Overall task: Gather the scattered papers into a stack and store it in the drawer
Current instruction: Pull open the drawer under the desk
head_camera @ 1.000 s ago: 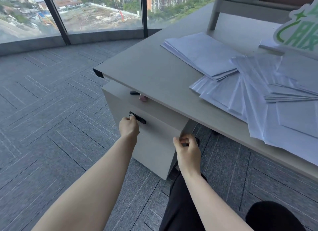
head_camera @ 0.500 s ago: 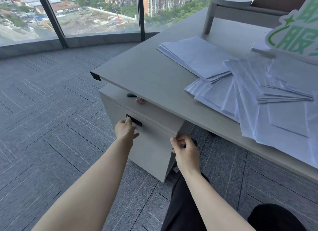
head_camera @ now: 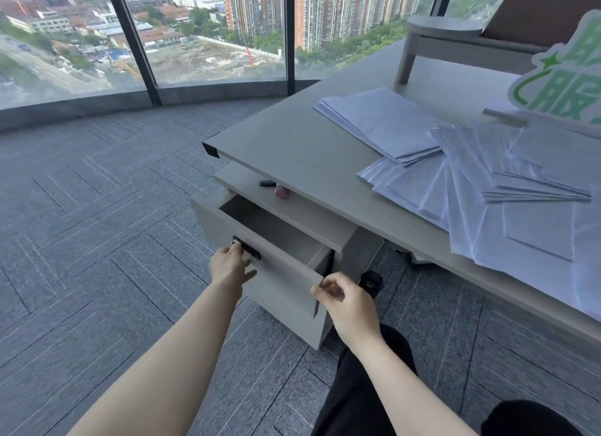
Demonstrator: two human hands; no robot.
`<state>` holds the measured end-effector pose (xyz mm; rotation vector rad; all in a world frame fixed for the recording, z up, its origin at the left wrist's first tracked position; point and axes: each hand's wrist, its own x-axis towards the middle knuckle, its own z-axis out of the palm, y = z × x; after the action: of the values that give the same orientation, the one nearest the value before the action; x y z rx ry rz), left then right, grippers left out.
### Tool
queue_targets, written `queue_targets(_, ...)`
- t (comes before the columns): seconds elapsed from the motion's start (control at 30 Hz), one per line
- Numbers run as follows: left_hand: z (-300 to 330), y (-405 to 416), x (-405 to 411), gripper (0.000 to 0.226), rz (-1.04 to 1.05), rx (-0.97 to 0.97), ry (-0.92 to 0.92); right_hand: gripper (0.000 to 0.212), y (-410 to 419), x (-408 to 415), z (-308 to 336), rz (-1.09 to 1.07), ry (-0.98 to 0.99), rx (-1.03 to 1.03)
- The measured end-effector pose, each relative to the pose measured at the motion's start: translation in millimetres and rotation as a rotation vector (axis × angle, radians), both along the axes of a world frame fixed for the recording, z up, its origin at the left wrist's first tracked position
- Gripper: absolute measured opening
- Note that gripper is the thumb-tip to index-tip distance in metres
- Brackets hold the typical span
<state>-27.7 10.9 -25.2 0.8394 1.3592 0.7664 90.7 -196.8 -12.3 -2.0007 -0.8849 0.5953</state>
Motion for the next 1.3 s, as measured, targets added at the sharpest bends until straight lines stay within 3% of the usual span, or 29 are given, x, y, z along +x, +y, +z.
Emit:
queue_targets(0.2, 5.5, -15.1, -36.8, 0.016, 0.033, -0.010, -0.014, 0.024, -7.4, -15.2, 0.3, 0.131, -0.026, -0.038)
queue_targets(0.7, 4.2, -49.7, -141.9, 0.026, 0.109, -0.019, 0.049, 0.043, -14.9, -71.2, 16.3, 0.617, -0.025, -0.161)
queue_targets(1.3, 2.4, -71.4, -208.9, 0.029, 0.184, -0.040, 0.055, 0.040, -18.6, -132.0, 22.7, 0.827, -0.069, -0.172)
